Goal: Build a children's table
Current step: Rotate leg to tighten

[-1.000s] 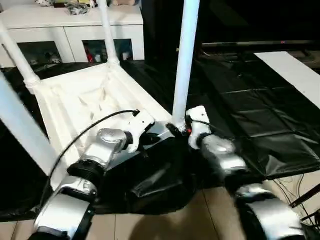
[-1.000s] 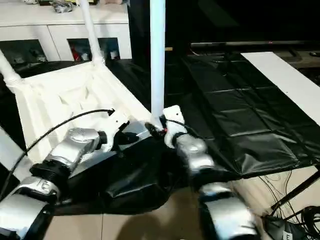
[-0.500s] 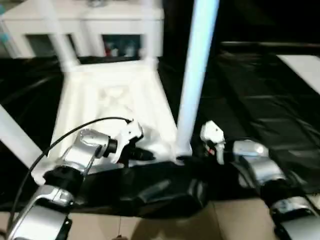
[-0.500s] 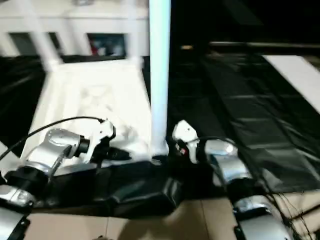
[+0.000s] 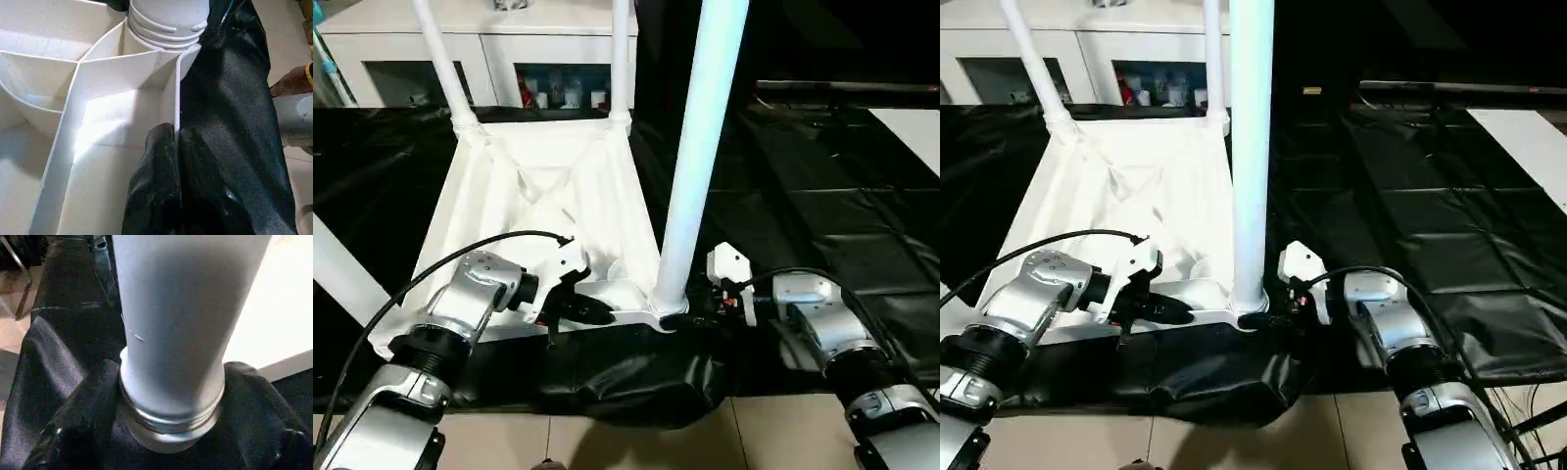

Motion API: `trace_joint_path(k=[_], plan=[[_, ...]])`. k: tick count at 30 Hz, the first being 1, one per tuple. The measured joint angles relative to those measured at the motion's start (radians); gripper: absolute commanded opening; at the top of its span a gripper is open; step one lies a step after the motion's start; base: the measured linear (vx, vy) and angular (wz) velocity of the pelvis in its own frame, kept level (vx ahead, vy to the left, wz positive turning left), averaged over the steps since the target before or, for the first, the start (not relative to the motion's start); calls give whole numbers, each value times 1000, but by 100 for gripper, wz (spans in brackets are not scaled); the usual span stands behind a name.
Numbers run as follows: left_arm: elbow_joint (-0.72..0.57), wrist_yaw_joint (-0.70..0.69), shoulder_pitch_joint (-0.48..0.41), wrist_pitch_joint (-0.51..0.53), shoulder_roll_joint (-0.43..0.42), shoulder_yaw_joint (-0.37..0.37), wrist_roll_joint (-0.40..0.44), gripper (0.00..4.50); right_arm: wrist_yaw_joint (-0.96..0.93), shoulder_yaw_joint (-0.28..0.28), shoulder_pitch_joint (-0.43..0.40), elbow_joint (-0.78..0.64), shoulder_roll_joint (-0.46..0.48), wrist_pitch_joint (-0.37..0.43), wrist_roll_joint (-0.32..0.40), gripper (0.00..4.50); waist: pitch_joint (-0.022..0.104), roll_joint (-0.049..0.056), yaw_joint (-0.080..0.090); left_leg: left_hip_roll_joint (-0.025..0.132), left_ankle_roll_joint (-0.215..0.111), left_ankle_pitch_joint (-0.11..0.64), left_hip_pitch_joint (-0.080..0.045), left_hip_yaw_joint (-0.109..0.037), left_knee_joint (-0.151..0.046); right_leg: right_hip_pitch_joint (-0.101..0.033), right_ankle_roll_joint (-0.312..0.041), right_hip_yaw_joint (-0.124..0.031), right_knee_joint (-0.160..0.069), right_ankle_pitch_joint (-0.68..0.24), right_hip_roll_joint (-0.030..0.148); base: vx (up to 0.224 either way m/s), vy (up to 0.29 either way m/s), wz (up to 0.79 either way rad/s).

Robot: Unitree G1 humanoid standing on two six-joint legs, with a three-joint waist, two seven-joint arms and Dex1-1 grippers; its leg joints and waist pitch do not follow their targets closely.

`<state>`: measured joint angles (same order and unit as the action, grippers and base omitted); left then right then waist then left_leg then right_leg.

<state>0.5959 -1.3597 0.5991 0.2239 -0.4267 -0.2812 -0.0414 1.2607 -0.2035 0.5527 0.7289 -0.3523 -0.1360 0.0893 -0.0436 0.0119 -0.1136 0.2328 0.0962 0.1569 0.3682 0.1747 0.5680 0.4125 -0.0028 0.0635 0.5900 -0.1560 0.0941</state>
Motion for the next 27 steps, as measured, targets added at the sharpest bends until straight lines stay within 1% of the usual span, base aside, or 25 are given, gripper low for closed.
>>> trace_joint_path(k=[3, 5, 15, 17, 19, 21, 25, 27], plan=[[0, 0, 0, 4, 0, 0, 0, 0, -1, 0, 0, 0, 1, 1, 0, 286, 0, 0, 1, 0, 0, 0, 0, 0, 0, 0, 0, 0, 1, 0, 0, 0, 0, 0], [0, 0, 0, 6, -1, 0, 0, 0, -2, 0, 0, 1, 2, 1, 0, 272, 0, 0, 1, 0, 0, 0, 0, 0, 0, 0, 1, 0, 2, 0, 0, 0, 0, 0], [0, 0, 0, 9, -2, 0, 0, 0, -8, 1, 0, 2, 6, 2, 0, 270, 0, 0, 2, 0, 0, 0, -1, 0, 1, 0, 1, 0, 3, -1, 0, 0, 0, 0], [1, 17, 0, 8, 7, 2, 0, 0, -33, 11, 0, 17, 29, 1, 0, 270, 0, -1, 3, 1, 0, 0, -1, 0, 1, 0, 1, 0, 4, -1, 0, 0, 0, 0], [17, 76, 1, 0, 19, 20, 7, 0, -130, 45, 0, 58, 73, -4, 0, 270, 1, -2, 9, 1, 0, 0, -2, 0, 2, 0, 1, 0, 6, -1, 0, 0, 0, 0], [44, 143, 7, -6, 46, 39, 18, 0, -247, 80, 2, 101, 117, -9, 0, 269, 1, -2, 24, 1, 0, 0, -3, -1, 2, -1, 2, 0, 6, -1, 0, 0, 0, 0], [80, 247, 25, -6, 92, 56, 36, 0, -419, 121, 19, 155, 182, -10, 0, 269, 1, -2, 40, 0, 1, 0, -7, -2, 0, -1, 6, 0, 5, -3, 0, 0, 0, 0], [110, 321, 37, -5, 122, 71, 42, 0, -548, 144, 31, 189, 230, -9, -4, 269, 1, -3, 48, 0, 1, 0, -9, -3, 0, -2, 6, 1, 5, -3, 0, 0, 0, 0]])
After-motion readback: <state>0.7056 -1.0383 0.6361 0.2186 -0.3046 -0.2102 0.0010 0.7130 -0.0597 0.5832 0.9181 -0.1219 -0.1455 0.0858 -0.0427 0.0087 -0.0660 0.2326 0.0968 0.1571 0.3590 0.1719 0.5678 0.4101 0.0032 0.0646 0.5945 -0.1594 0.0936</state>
